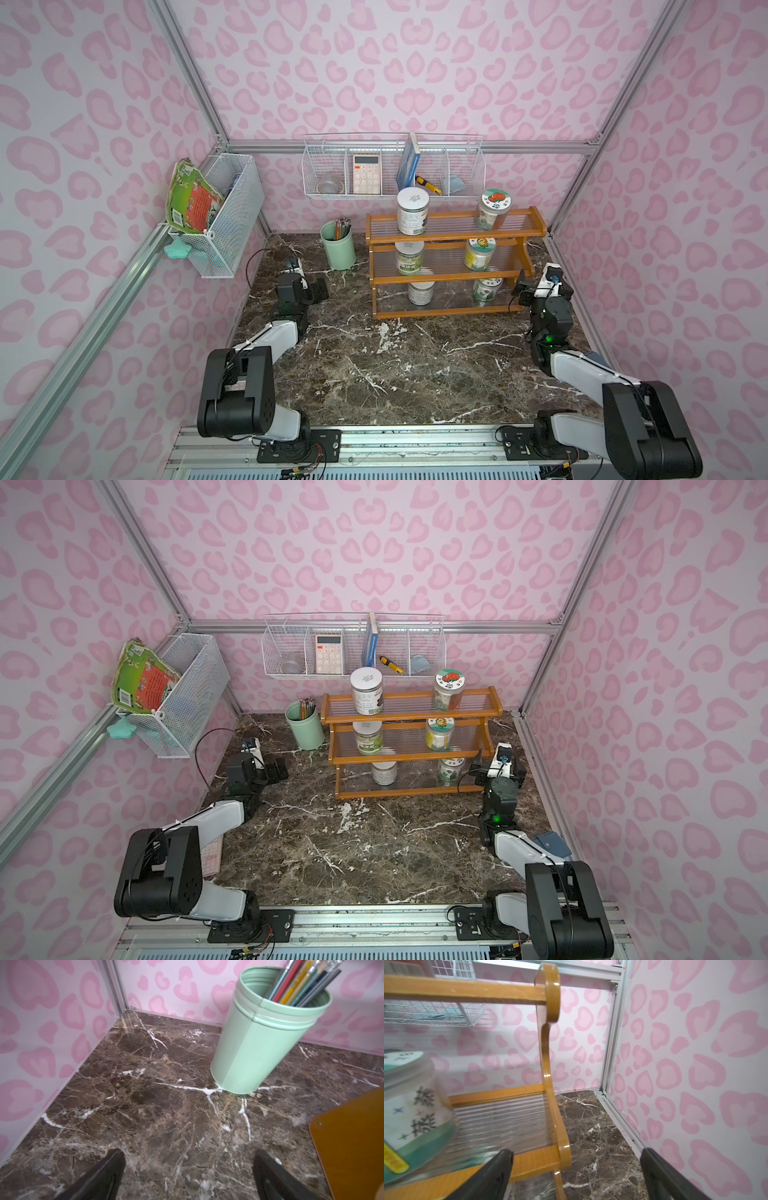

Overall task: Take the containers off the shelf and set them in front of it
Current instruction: 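Pick up a container from the shelf.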

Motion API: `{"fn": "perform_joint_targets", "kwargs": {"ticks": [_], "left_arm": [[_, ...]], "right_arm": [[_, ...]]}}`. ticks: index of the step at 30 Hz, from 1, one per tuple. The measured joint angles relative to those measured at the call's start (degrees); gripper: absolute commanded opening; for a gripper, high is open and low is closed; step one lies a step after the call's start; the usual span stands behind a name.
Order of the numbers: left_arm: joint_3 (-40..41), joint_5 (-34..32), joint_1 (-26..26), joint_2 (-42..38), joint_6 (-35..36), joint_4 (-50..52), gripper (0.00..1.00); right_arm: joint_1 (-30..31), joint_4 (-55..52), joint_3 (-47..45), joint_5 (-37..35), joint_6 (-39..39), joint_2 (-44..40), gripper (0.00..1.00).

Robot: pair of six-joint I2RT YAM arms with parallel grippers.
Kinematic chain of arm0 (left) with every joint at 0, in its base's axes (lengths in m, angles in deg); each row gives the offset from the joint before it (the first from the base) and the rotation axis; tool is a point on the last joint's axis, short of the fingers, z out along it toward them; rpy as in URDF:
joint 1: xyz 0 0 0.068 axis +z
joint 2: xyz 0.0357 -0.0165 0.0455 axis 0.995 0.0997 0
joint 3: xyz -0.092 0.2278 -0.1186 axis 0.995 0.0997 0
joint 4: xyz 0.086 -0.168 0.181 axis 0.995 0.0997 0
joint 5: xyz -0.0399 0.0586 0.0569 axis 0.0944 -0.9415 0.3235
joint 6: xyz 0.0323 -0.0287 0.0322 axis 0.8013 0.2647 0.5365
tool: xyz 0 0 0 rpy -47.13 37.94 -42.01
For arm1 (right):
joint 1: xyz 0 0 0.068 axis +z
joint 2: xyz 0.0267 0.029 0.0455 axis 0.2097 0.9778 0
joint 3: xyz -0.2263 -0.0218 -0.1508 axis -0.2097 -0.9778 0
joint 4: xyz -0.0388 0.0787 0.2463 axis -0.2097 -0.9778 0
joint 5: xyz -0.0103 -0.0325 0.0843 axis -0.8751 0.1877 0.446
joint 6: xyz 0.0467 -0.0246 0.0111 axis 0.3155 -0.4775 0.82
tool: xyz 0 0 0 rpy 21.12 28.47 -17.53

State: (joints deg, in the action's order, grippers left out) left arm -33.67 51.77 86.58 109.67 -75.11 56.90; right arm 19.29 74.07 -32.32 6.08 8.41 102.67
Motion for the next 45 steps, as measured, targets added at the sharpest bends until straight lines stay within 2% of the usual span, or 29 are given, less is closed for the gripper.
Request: {"fn": "perform_joint_targets", "kwargs": {"ticks": [6,11,18,24,31,38,45], "left_arm": [[-4.50,1.62,-5.18,-4.55,-0.22,10.71,1.00],[-6.23,4.00,-6.75,-9.60,-0.57,16.04,0.99],[-8.74,12.79,-9.90,-15.96,-1.95,23.32,0.99],[-10.29,20.50,-12.48,-17.16,-1.27,26.80,0.99],[-11.34,25.70,-12.61,-16.94,-0.22,28.46,0.99],[-11.34,26.99,-12.66,-17.75,-0.15,28.94,0.99],[-11.34,26.91,-12.66,-18.25,-0.02,29.14,0.99]], "right_arm": [[4.13,-14.60,5.99,0.87,0.66,-7.76,0.99],[4.48,-25.40,16.41,6.32,1.03,-9.94,0.99],[4.02,-38.99,32.26,19.58,-0.59,-5.27,0.99],[3.82,-47.12,41.57,30.29,-2.21,-0.85,0.99],[3.58,-50.27,45.97,36.20,-3.17,2.19,0.99],[3.58,-48.46,46.27,35.91,-3.45,4.31,0.99],[3.58,-42.51,45.44,32.65,-3.17,5.35,0.99]]}}
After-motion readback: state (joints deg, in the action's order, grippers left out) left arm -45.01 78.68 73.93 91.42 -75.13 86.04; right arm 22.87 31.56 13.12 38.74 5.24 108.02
